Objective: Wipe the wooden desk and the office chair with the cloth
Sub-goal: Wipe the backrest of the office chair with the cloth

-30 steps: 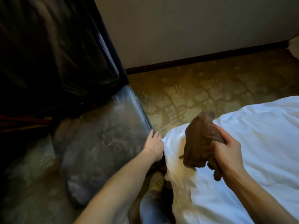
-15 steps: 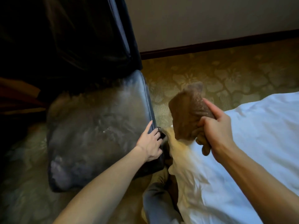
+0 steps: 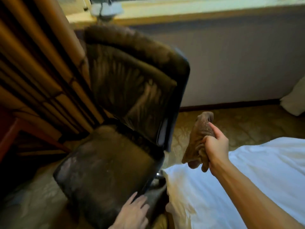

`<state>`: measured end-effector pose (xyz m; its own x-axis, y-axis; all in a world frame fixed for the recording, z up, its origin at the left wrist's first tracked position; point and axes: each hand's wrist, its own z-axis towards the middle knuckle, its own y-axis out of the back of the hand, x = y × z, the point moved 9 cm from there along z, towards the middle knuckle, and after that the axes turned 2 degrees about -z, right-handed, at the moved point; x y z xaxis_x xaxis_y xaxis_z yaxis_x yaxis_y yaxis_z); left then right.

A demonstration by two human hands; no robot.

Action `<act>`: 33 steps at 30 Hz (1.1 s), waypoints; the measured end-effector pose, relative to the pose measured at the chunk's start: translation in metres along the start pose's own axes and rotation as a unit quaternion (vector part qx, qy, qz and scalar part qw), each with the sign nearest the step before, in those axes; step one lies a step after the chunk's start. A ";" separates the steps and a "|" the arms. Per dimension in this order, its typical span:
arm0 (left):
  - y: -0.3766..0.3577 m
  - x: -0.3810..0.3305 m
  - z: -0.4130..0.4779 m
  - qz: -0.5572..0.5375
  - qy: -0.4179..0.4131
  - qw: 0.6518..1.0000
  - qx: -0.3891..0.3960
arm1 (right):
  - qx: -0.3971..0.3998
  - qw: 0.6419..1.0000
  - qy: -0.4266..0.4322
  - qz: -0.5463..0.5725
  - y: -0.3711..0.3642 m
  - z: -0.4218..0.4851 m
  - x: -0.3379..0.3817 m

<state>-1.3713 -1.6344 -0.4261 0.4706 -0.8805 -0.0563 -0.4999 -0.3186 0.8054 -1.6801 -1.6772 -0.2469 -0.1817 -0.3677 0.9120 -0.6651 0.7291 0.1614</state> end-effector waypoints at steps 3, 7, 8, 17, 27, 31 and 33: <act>0.103 0.025 -0.044 -0.091 0.069 0.974 -0.194 | -0.018 0.999 0.010 0.037 0.022 -0.020 0.057; 0.253 0.050 -0.107 -0.123 0.128 0.885 -0.432 | 0.037 0.999 0.016 0.015 0.030 -0.038 0.109; 0.287 0.049 -0.120 -0.129 0.134 0.870 -0.458 | 0.061 0.998 0.024 -0.002 0.028 -0.043 0.121; 0.417 -0.014 -0.090 -0.069 0.040 0.922 -0.379 | 0.209 0.968 0.064 -0.126 -0.028 -0.074 0.160; 0.368 0.002 -0.131 -0.092 0.070 0.944 -0.308 | 0.272 0.932 0.077 -0.227 -0.072 -0.108 0.151; 0.357 0.007 -0.155 -0.103 0.093 0.942 -0.306 | 0.278 0.930 0.076 -0.229 -0.083 -0.130 0.147; 0.351 0.009 -0.168 -0.111 0.096 0.942 -0.303 | 0.285 0.927 0.073 -0.234 -0.084 -0.141 0.144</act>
<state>-1.4206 -1.6951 -0.0452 0.6671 -0.7170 -0.2022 0.1055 -0.1777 0.9784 -1.5480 -1.7105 -0.0755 0.2949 -0.4549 0.8403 -0.9286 0.0710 0.3643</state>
